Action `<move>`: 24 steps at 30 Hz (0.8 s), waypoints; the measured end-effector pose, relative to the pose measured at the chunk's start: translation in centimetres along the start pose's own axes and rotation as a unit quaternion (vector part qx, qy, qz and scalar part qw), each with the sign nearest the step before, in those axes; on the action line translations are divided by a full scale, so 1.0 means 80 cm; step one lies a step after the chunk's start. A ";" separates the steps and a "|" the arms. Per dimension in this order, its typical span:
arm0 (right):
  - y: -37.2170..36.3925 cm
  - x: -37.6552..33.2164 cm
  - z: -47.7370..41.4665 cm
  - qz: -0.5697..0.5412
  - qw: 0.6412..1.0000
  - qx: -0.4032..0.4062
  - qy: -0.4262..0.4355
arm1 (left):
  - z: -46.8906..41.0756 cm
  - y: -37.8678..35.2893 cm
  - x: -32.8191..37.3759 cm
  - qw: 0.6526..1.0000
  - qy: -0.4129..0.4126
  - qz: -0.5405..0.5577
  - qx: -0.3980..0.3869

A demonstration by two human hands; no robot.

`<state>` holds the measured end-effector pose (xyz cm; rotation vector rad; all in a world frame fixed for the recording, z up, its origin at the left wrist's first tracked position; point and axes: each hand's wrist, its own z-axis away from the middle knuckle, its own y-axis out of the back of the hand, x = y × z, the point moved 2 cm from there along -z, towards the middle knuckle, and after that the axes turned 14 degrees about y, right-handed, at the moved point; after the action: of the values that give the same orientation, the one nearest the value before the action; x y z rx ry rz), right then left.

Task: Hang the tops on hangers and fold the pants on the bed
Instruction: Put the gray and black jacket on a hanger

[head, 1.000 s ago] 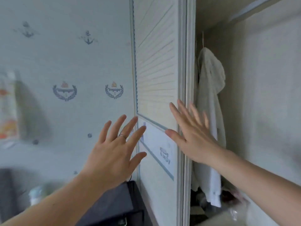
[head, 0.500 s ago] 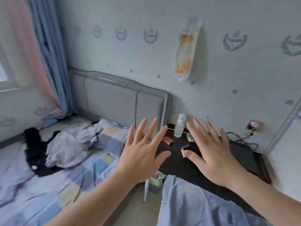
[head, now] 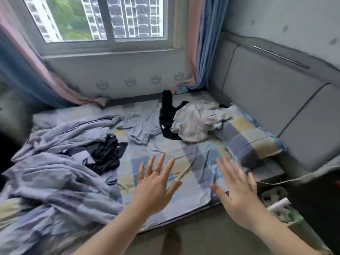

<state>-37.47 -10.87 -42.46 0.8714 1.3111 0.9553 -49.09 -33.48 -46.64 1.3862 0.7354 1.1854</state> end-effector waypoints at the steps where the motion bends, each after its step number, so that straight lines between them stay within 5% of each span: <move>1: -0.007 -0.001 -0.026 -0.008 1.000 -0.015 0.008 | -0.015 -0.003 -0.016 1.000 0.020 -0.002 -0.009; 9: -0.069 -0.011 -0.223 -0.041 0.991 -0.093 0.088 | -0.102 -0.027 -0.112 0.981 0.187 0.030 -0.051; 24: -0.312 -0.139 -0.410 -0.089 0.945 -0.272 0.157 | -0.085 -0.119 -0.345 0.873 0.448 0.135 -0.134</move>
<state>-68.53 -30.90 -63.77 0.1746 1.2676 1.2639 -61.98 -54.82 -63.36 0.6589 0.9654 2.1127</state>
